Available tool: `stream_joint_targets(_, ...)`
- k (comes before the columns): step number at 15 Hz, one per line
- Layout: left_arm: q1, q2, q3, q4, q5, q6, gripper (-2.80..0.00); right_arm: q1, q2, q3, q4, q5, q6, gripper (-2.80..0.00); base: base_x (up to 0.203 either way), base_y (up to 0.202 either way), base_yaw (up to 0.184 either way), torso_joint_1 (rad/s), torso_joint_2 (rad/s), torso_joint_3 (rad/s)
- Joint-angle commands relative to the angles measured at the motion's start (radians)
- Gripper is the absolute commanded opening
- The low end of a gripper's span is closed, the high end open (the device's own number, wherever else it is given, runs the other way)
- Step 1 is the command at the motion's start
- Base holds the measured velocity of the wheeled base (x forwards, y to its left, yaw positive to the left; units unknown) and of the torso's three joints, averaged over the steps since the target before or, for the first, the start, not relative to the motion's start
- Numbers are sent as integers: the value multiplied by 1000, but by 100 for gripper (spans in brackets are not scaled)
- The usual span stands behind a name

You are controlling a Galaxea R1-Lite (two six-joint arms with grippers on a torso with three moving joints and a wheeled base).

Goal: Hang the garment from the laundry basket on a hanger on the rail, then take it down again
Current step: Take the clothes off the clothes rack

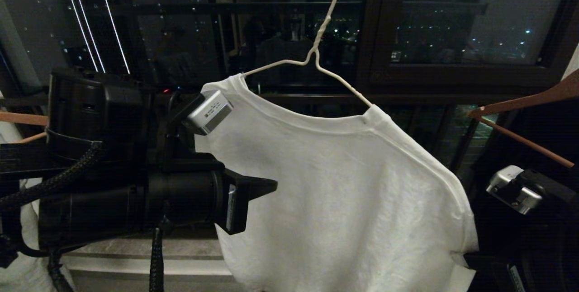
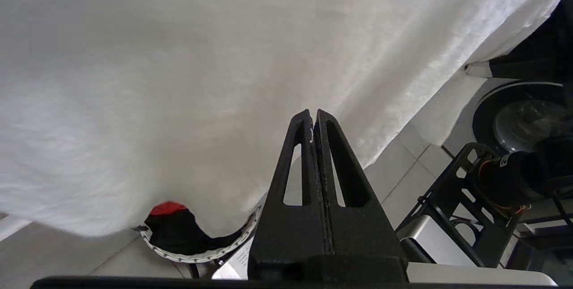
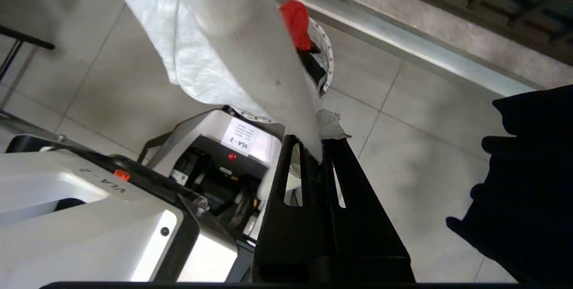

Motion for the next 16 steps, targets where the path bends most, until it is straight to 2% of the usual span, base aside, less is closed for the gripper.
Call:
stream_joint_targets(1, 0, -8, 0, -1, -1, -2, -280, -12, 3, 17, 1, 0, 1, -280, 0, 0, 0, 0, 0, 0)
stream_joint_targets(16, 8, -18, -8, 0, -1, -4, -280, -60, 68, 90, -14, -1, -57, -280, 0, 0, 0, 0, 0, 0)
